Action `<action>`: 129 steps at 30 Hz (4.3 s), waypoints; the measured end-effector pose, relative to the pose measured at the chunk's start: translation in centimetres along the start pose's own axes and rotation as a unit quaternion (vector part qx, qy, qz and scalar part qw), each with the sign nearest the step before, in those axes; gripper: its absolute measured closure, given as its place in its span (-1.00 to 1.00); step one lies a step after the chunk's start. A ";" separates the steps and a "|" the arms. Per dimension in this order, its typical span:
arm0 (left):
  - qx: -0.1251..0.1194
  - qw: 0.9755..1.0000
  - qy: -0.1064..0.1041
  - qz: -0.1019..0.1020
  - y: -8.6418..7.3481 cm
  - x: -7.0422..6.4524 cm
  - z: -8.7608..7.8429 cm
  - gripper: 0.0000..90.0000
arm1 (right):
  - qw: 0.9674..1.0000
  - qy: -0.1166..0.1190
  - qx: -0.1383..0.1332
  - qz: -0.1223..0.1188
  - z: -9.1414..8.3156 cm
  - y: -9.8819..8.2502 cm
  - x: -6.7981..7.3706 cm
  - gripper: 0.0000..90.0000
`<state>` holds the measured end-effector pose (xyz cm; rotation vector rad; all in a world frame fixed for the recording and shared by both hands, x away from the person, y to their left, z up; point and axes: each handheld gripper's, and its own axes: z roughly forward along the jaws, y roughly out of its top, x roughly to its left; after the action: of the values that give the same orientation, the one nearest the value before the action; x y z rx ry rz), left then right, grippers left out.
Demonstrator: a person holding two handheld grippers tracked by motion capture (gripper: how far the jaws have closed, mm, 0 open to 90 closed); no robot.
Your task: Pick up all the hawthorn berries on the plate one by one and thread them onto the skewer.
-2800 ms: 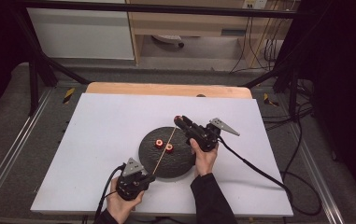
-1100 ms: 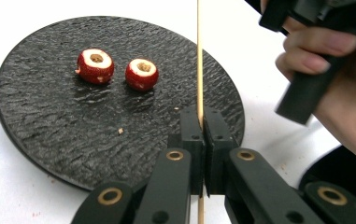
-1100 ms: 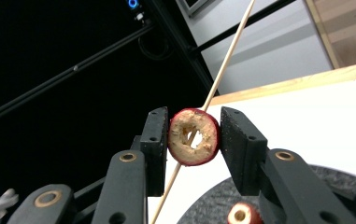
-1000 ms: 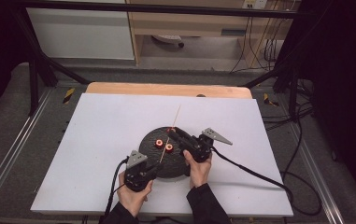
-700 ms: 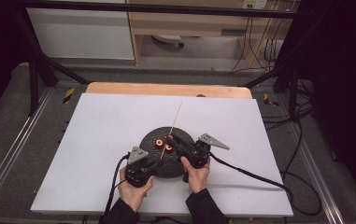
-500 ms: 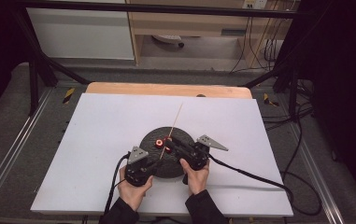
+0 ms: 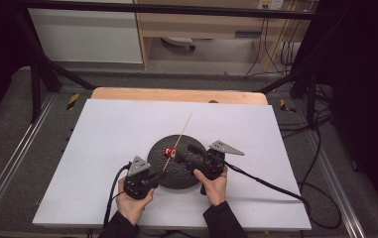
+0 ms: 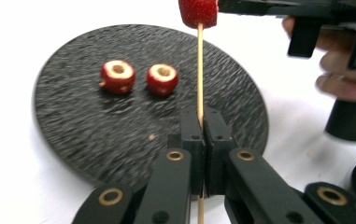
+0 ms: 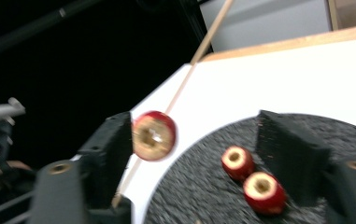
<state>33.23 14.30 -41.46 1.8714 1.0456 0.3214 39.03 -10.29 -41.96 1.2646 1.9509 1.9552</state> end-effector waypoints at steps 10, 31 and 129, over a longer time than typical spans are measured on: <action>0.023 0.999 0.013 0.032 -1.1 2.7 -2.4 0.97 | 0.988 -0.027 0.137 -0.067 -0.4 0.7 -1.2 -0.79; 0.053 0.997 0.014 0.049 -3.2 5.6 -4.0 0.97 | 0.909 -0.069 0.371 -0.179 3.6 4.3 -1.5 -0.66; 0.048 0.998 0.012 0.046 -3.6 3.6 -3.3 0.96 | 0.996 -0.021 0.067 0.062 -0.6 4.0 -2.6 0.35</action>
<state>31.54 19.74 -43.43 2.0105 1.0090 0.3536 42.26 -12.99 -39.57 1.4802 2.0613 1.8610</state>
